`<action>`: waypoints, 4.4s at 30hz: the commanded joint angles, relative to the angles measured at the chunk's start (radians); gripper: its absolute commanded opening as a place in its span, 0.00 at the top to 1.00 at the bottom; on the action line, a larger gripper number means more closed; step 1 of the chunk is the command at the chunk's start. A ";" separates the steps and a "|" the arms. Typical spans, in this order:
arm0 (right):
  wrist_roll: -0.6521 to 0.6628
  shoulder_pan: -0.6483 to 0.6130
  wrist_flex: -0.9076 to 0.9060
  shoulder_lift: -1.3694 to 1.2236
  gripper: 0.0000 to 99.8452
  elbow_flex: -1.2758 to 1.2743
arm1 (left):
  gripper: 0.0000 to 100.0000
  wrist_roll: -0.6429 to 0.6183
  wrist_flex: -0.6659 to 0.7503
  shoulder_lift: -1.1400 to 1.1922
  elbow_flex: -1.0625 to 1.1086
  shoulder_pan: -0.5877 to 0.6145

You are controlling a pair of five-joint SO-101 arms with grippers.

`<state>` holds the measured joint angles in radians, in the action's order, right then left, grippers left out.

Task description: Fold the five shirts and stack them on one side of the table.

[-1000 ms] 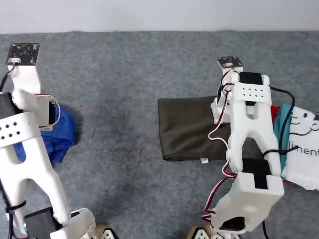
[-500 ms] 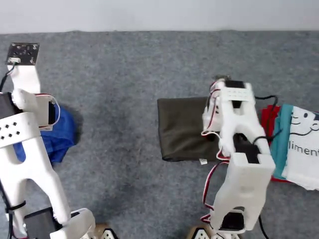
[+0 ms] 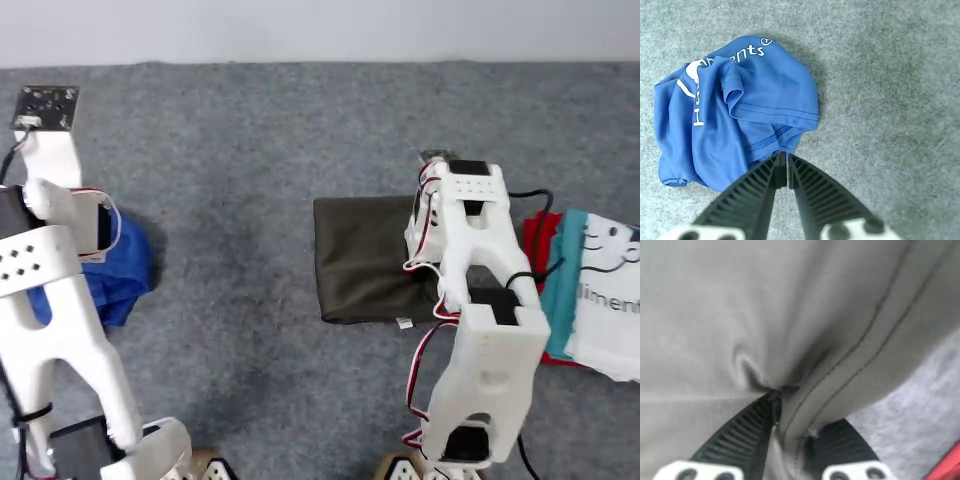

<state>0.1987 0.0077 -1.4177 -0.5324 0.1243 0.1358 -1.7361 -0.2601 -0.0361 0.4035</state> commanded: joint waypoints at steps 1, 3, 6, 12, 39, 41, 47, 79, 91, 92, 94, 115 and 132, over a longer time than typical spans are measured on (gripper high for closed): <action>0.265 0.051 0.016 0.045 0.99 0.055 | 0.98 0.008 -0.018 -0.040 -0.005 0.005; 0.451 0.090 0.018 0.035 0.99 0.100 | 0.98 0.008 -0.018 -0.040 -0.005 0.005; 0.674 0.130 0.018 0.007 0.99 0.215 | 0.98 0.008 -0.018 -0.040 -0.005 0.006; 0.994 0.130 0.015 -0.048 0.99 0.457 | 0.98 0.008 -0.018 -0.040 -0.005 0.005; -0.018 0.036 -0.277 0.240 0.68 0.485 | 0.98 0.058 -0.015 -0.032 -0.004 0.002; -0.126 0.008 -0.355 0.271 0.68 0.485 | 0.98 0.058 -0.015 -0.032 -0.004 0.002; -0.315 -0.013 -0.377 0.409 0.68 0.391 | 0.98 0.058 -0.017 -0.035 -0.004 0.002; -0.845 -0.062 0.739 0.460 0.54 -0.572 | 0.98 0.060 -0.018 -0.040 -0.004 0.008; -0.856 -0.022 0.737 0.286 0.56 -0.548 | 0.98 0.094 -0.018 -0.040 -0.004 0.008; -0.856 -0.027 0.737 0.285 0.59 -0.546 | 0.98 0.094 -0.018 -0.040 -0.004 0.008; -0.855 -0.031 0.737 0.285 0.67 -0.545 | 0.98 0.094 -0.018 -0.040 -0.004 0.008; -0.434 0.018 0.443 0.705 0.99 -0.520 | 0.98 0.092 -0.018 -0.040 -0.004 0.008; 0.288 0.418 0.280 1.106 0.99 -0.517 | 0.98 0.091 -0.018 -0.040 -0.004 0.008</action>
<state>0.3644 0.3330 -1.1646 0.5109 -0.4404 0.2217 -1.7361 -0.2601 -0.0361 0.4051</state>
